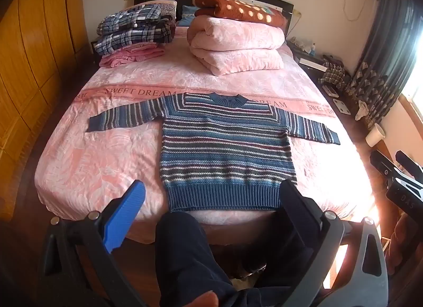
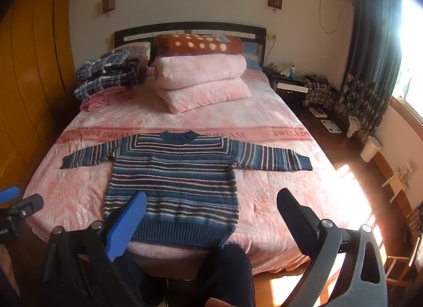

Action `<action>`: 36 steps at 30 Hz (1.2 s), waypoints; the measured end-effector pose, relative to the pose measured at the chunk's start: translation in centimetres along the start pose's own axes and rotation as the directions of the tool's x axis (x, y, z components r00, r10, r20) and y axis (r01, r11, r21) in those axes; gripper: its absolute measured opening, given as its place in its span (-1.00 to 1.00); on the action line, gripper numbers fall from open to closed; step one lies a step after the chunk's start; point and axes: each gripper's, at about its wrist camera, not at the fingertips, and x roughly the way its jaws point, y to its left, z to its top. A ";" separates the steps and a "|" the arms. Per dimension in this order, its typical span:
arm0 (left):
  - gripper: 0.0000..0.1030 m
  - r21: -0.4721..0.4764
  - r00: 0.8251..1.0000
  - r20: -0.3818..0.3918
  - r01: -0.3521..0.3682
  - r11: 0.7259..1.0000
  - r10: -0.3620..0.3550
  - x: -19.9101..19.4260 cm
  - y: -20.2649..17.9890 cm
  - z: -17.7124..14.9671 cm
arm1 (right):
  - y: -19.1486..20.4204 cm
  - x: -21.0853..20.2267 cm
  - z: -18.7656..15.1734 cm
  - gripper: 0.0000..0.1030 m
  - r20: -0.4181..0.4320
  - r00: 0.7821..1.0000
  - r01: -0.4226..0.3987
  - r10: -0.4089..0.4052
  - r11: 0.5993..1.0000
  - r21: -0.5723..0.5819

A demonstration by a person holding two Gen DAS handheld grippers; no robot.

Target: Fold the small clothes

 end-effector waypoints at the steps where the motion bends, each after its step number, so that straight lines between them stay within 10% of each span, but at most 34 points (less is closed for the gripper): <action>1: 0.95 0.001 1.000 -0.004 -0.002 1.000 0.002 0.0 0.0 0.0 | -0.1 -0.1 -0.1 0.93 0.008 1.000 0.000 0.000 1.000 0.004; 36: 0.95 0.010 0.997 0.055 -0.053 0.999 0.053 -1.8 -0.1 -0.4 | 0.4 -0.4 -0.2 0.93 0.013 1.000 -0.006 0.006 1.000 -0.021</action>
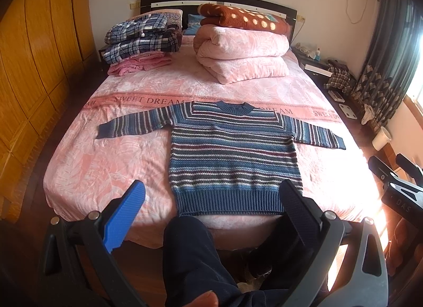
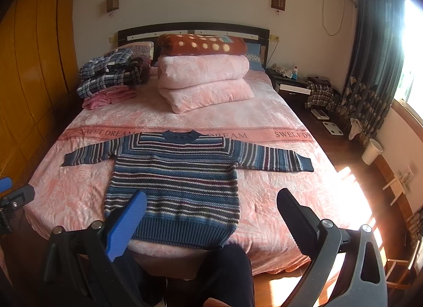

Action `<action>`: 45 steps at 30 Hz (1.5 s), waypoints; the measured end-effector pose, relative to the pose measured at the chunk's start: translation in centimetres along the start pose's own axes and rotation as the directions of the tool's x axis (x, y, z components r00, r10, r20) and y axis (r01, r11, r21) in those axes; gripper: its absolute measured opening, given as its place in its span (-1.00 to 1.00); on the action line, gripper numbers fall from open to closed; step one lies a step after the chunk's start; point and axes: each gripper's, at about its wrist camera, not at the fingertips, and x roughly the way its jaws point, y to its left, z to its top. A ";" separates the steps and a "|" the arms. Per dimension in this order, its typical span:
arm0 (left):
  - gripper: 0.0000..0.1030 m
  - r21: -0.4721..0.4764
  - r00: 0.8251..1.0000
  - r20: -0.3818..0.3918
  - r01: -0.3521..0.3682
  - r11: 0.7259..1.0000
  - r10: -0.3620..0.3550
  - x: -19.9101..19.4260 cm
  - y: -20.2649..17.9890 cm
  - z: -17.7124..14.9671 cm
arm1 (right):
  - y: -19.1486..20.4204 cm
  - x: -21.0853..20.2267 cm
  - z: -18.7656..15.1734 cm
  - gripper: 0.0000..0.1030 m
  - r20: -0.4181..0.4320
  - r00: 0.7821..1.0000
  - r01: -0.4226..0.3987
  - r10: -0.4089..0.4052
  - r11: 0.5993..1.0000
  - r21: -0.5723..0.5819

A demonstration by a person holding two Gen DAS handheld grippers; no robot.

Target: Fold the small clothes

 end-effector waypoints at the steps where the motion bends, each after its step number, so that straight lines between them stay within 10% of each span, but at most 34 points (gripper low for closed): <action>1: 0.95 0.000 1.000 0.001 -0.001 1.000 0.001 0.0 0.0 0.0 | 0.0 -0.1 0.0 0.93 0.001 1.000 0.002 -0.002 1.000 0.000; 45: 0.95 0.005 1.000 0.010 -0.008 1.000 0.008 -0.5 0.3 0.9 | -0.6 0.2 0.7 0.93 0.000 1.000 0.006 -0.006 1.000 0.001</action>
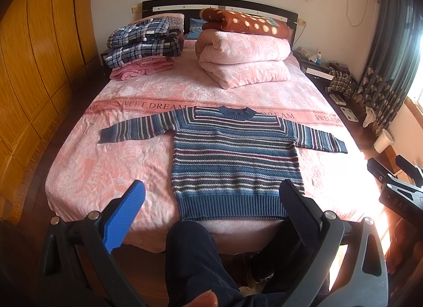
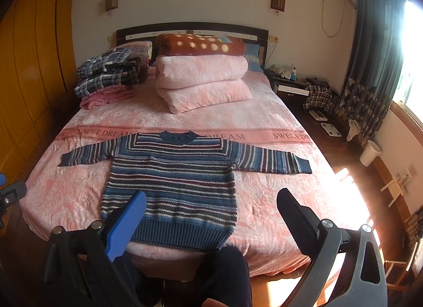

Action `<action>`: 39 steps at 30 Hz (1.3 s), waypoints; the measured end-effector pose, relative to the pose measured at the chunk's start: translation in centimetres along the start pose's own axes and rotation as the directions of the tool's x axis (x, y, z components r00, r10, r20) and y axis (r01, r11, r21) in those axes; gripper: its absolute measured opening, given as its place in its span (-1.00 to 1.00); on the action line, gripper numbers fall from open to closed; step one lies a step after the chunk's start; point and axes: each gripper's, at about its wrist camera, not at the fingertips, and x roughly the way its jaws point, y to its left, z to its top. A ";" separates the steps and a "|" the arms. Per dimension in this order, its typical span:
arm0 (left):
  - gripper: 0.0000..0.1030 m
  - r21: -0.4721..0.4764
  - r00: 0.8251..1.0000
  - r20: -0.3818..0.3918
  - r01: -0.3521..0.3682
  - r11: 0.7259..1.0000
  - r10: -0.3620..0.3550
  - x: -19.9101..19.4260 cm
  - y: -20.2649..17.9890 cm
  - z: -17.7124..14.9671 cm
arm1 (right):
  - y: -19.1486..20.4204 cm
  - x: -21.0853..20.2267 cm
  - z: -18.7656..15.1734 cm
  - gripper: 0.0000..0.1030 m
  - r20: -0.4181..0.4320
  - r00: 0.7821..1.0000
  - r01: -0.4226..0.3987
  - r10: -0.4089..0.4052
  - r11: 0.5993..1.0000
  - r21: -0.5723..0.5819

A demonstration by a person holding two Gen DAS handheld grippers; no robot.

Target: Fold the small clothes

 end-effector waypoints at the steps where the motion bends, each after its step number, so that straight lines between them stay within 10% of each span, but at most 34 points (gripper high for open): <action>1: 0.95 -0.001 1.000 0.000 -0.001 1.000 0.001 -0.2 0.0 0.6 | -0.1 0.2 0.0 0.93 -0.002 1.000 0.001 -0.001 1.000 0.000; 21: 0.95 0.009 0.998 -0.030 0.060 0.998 -0.060 5.2 -1.9 0.9 | -2.0 4.3 1.5 0.93 0.019 0.999 0.051 -0.051 0.999 0.004; 26: 0.95 0.109 0.985 0.010 0.172 0.979 -0.174 9.4 -4.0 0.6 | -6.1 10.2 1.5 0.93 0.023 1.000 -0.003 0.003 1.000 0.024; 30: 0.95 0.101 0.975 -0.063 0.219 0.971 -0.213 13.9 -5.4 1.0 | -12.9 18.7 0.3 0.85 -0.127 0.992 -0.001 0.020 0.989 0.146; 35: 0.95 0.108 0.969 -0.079 0.242 0.964 -0.234 18.1 -7.8 1.3 | -23.6 28.2 -3.0 0.39 -0.272 0.960 0.052 0.060 0.922 0.383; 39: 0.95 0.107 0.953 -0.092 0.298 0.948 -0.289 20.6 -9.8 1.6 | -33.3 34.9 -7.3 -0.10 -0.301 0.920 0.038 0.249 0.709 0.704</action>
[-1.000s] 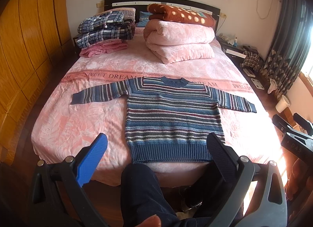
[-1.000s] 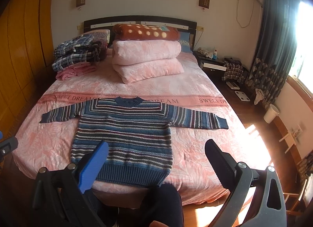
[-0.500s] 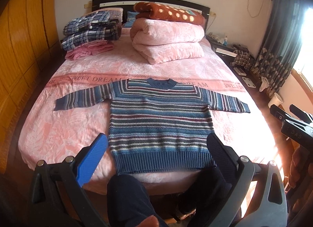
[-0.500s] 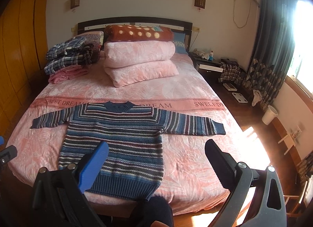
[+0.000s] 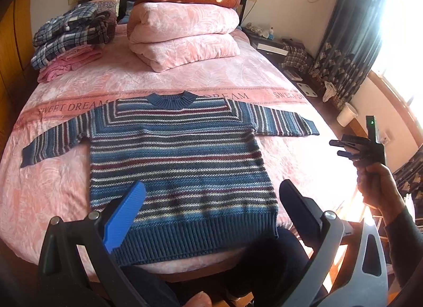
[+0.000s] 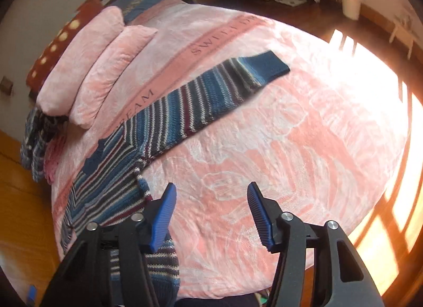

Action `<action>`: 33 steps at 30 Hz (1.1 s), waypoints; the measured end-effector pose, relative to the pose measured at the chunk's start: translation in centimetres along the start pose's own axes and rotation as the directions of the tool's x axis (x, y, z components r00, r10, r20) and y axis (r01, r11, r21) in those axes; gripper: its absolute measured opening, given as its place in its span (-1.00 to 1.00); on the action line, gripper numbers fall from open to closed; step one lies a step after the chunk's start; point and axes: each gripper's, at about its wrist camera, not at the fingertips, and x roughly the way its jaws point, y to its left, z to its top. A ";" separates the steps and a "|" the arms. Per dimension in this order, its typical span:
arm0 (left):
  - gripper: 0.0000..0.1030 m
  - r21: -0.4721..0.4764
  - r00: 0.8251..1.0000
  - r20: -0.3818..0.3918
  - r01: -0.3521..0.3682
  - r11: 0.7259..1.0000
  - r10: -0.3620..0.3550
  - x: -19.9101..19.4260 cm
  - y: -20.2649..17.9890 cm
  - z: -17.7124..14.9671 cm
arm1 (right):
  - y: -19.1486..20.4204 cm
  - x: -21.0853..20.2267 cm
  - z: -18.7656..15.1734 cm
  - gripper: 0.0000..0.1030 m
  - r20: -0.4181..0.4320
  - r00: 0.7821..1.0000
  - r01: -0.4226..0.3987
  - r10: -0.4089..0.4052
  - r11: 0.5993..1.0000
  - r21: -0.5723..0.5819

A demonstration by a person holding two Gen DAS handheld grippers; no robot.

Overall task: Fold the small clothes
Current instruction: 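Grasp the cuff of the striped sweater sleeve with the right tool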

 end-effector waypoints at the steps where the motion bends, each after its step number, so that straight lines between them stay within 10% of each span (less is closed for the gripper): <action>1: 0.95 -0.006 1.000 -0.004 0.015 1.000 -0.015 0.6 -0.1 0.3 | -2.4 1.3 1.3 -0.17 -0.022 0.998 -0.051 0.054 0.993 0.103; 8: 0.95 -0.035 0.997 -0.009 0.081 0.996 -0.081 4.7 -1.2 1.9 | -12.0 7.5 9.1 -0.24 0.114 0.940 -0.337 0.322 0.825 0.454; 16: 0.95 -0.114 0.993 -0.060 0.089 0.989 -0.097 8.9 0.5 2.2 | -14.8 13.6 15.0 -0.22 0.182 0.938 -0.346 0.296 0.745 0.571; 27: 0.95 -0.202 0.989 -0.111 0.069 0.977 -0.093 11.8 3.3 1.8 | -14.9 17.2 17.6 -0.26 0.182 0.950 -0.313 0.255 0.757 0.573; 33: 0.95 -0.287 0.983 -0.130 0.091 0.954 -0.133 12.3 5.0 1.6 | -13.5 14.4 19.2 -0.82 0.218 0.954 -0.291 0.208 0.823 0.487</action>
